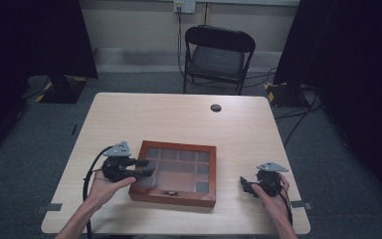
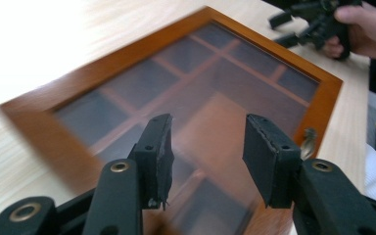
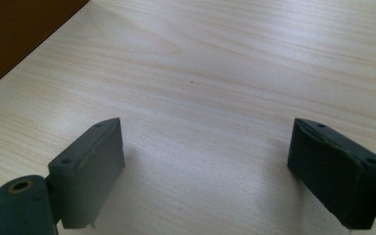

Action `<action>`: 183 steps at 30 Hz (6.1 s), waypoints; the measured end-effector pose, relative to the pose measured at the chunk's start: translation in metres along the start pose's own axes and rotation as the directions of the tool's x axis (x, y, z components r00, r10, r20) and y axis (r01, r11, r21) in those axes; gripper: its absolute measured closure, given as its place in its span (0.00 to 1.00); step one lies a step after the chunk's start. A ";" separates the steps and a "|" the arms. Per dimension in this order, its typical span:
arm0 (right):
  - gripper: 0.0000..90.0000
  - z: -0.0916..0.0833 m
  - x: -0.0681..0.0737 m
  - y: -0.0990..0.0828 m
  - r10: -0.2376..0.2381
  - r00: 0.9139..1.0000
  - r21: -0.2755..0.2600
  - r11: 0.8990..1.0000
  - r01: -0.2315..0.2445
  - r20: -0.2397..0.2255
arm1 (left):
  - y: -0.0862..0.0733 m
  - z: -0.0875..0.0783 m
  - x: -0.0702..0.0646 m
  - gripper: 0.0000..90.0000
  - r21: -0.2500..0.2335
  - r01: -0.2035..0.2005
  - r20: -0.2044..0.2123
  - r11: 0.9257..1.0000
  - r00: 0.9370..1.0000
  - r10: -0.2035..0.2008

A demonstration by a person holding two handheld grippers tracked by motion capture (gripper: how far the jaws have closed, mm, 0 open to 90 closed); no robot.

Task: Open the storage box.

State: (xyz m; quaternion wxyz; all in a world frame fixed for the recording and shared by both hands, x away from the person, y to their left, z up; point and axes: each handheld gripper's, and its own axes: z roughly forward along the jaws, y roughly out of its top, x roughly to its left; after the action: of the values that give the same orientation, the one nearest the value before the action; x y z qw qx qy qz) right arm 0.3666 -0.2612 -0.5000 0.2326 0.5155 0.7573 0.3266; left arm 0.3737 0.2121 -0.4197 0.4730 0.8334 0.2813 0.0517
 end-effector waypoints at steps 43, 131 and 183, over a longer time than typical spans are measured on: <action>0.14 0.000 0.000 0.000 0.000 1.000 0.000 1.000 0.000 0.000 | 0.000 0.055 -0.061 0.88 0.118 -0.189 0.172 0.975 0.971 0.168; 0.14 0.000 0.000 0.000 0.000 1.000 0.000 1.000 0.000 0.000 | 0.061 0.046 -0.057 0.91 0.151 -0.157 0.270 0.976 0.956 0.112; 0.14 0.000 0.000 0.000 0.000 1.000 -0.001 1.000 0.000 -0.001 | 0.100 0.032 -0.048 0.91 0.151 -0.142 0.256 0.978 0.961 0.100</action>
State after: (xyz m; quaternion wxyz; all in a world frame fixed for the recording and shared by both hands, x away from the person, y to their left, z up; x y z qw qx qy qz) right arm 0.3667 -0.2613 -0.5000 0.2325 0.5151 0.7574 0.3270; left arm 0.3874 0.1233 -0.3468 0.4282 0.8859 0.1720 -0.0474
